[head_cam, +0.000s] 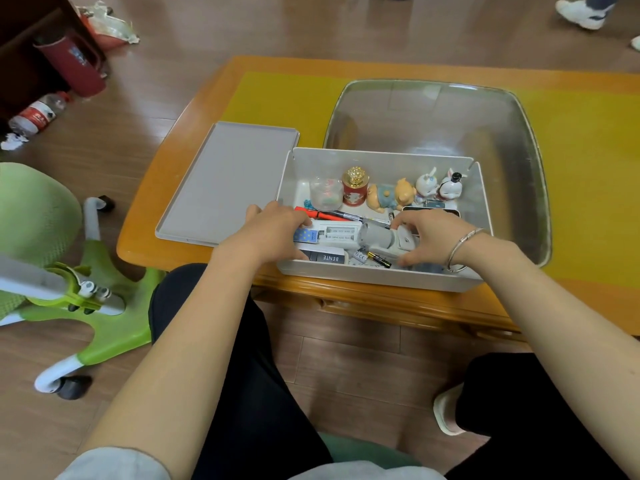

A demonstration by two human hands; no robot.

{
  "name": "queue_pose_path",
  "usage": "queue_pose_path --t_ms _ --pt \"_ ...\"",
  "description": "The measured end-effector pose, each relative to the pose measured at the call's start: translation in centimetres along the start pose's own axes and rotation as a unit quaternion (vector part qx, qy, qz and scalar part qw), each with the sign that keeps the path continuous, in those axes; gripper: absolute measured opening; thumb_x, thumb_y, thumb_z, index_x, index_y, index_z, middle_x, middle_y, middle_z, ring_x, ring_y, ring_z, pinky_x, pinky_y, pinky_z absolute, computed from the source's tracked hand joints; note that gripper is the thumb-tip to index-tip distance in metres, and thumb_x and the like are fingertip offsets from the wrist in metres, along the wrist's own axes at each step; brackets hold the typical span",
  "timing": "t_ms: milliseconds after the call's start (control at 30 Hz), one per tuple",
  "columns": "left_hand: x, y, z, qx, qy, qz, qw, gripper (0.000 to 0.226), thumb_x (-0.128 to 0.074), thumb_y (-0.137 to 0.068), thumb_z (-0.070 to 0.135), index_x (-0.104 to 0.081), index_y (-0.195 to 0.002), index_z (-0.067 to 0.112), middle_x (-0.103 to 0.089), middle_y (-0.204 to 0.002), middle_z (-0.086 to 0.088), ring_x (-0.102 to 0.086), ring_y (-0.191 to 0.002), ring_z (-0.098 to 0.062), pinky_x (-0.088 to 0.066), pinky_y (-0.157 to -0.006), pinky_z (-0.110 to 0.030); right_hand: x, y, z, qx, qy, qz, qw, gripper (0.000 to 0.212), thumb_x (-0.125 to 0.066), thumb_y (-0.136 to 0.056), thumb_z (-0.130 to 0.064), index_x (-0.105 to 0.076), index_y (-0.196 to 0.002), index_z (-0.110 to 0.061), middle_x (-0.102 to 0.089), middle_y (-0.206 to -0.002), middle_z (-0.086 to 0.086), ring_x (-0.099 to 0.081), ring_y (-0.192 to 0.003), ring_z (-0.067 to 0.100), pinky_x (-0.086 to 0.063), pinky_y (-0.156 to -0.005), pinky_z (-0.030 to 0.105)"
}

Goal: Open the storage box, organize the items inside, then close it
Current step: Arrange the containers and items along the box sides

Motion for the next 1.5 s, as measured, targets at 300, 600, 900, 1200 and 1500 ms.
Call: queue_pose_path --t_ms 300,600,900,1200,1500 --pt "0.1 -1.2 -0.2 -0.022 -0.03 -0.007 0.999 0.045 -0.075 -0.071 0.052 -0.054 -0.106 0.032 -0.058 -0.103 0.007 -0.032 -0.095 -0.014 -0.016 -0.075 -0.033 -0.2 -0.1 -0.6 0.022 -0.029 -0.043 0.998 0.051 -0.082 -0.066 -0.033 -0.056 -0.109 -0.027 -0.061 -0.108 -0.002 -0.055 -0.092 0.017 -0.048 -0.078 0.028" --pt "0.4 -0.4 -0.4 -0.016 -0.009 0.048 0.999 0.05 -0.07 -0.082 0.036 -0.052 -0.127 0.028 -0.058 -0.121 0.0 -0.042 -0.116 -0.02 -0.024 -0.087 -0.035 0.3 -1.3 -3.5 0.017 -0.203 -0.028 0.979 0.048 -0.068 -0.081 -0.043 -0.051 -0.122 -0.023 -0.068 -0.089 -0.005 -0.058 -0.064 0.002 -0.048 -0.062 0.02" --pt "-0.2 -0.5 -0.4 -0.045 -0.037 0.034 0.998 0.061 -0.073 -0.075 0.048 -0.053 -0.128 0.027 -0.059 -0.118 0.003 -0.038 -0.115 -0.019 -0.02 -0.081 -0.033 -1.1 -4.1 -6.0 -0.027 -0.17 0.011 0.985 0.032 -0.062 -0.088 -0.031 -0.058 -0.115 -0.014 -0.056 -0.083 -0.002 -0.051 -0.074 0.014 -0.037 -0.061 0.023" --pt "1.4 -0.2 -1.1 -0.033 0.119 0.151 0.981 0.045 -0.063 -0.081 0.058 -0.063 -0.11 0.023 -0.064 -0.108 0.004 -0.054 -0.103 -0.019 -0.034 -0.084 -0.034 1.9 -1.2 -1.6 -0.071 -0.28 0.154 0.945 0.021 -0.06 -0.088 -0.013 -0.061 -0.108 -0.01 -0.058 -0.089 0.008 -0.052 -0.06 0.018 -0.048 -0.062 0.027" --pt "2.0 -5.5 2.2 -0.001 0.16 0.137 0.978 0.056 -0.057 -0.094 0.028 -0.035 -0.144 0.013 -0.041 -0.145 -0.012 -0.042 -0.13 -0.03 -0.035 -0.105 -0.039 1.5 0.8 0.9 -0.049 -0.288 0.086 0.953 0.02 -0.056 -0.091 -0.008 -0.062 -0.11 -0.01 -0.059 -0.089 0.015 -0.052 -0.065 0.019 -0.049 -0.057 0.025"
Point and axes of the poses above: each hand's wrist, its own y-axis away from the middle knuckle, its own x-axis out of the back of the hand, z = x × y, the point moved 3 cm from there along -y, towards the middle knuckle
